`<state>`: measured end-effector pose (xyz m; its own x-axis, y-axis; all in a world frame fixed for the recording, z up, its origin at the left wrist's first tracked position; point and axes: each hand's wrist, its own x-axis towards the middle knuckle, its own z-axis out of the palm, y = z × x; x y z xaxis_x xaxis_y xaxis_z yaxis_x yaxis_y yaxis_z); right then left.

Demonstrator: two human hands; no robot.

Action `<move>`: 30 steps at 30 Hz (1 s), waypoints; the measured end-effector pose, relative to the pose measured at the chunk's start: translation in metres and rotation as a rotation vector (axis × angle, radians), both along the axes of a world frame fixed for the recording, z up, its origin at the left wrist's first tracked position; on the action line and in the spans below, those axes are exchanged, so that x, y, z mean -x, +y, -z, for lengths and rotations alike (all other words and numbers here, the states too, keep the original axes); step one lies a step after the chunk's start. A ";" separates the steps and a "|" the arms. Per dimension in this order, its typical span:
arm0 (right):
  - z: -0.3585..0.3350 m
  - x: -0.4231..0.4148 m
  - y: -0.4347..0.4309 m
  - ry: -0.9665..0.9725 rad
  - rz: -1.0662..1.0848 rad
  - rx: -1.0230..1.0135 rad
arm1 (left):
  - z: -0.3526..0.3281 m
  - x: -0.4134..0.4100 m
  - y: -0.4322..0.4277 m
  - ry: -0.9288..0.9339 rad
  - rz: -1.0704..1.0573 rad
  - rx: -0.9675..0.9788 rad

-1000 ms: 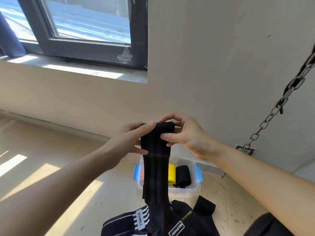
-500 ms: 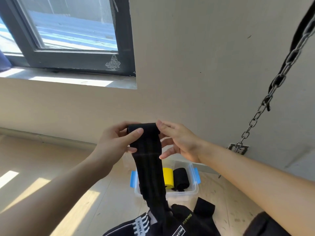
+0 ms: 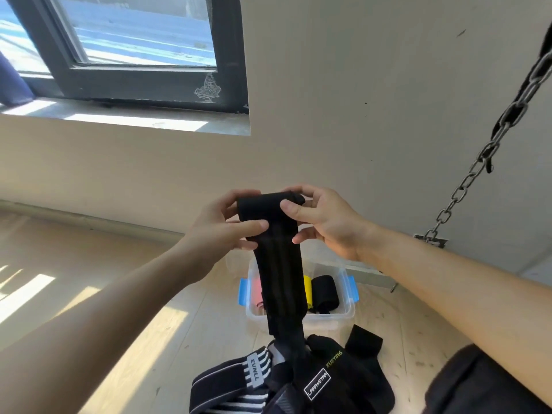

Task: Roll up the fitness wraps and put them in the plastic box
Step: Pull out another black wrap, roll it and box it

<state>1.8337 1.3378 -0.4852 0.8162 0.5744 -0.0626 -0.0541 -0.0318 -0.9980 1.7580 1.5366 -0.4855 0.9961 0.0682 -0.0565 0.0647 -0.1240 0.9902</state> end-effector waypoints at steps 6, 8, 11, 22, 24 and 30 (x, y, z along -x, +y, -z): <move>0.004 0.000 -0.002 -0.058 -0.030 -0.028 | -0.001 0.003 0.000 0.119 0.078 0.053; 0.007 0.000 -0.002 -0.078 -0.033 -0.032 | 0.000 0.001 -0.001 0.117 0.021 0.034; 0.009 -0.001 -0.001 -0.120 -0.032 -0.017 | 0.003 0.000 -0.003 0.089 -0.047 -0.010; 0.006 0.000 0.000 -0.026 -0.112 0.173 | 0.003 0.002 -0.004 -0.091 -0.054 -0.001; 0.005 0.001 0.000 -0.053 -0.085 0.154 | 0.004 0.002 -0.005 -0.112 -0.060 0.000; 0.005 0.001 -0.001 -0.024 -0.063 0.035 | 0.005 0.002 -0.003 -0.082 -0.045 0.008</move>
<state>1.8322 1.3370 -0.4906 0.7800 0.6225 -0.0641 -0.0266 -0.0693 -0.9972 1.7561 1.5338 -0.4906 0.9934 0.1124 0.0246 -0.0117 -0.1148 0.9933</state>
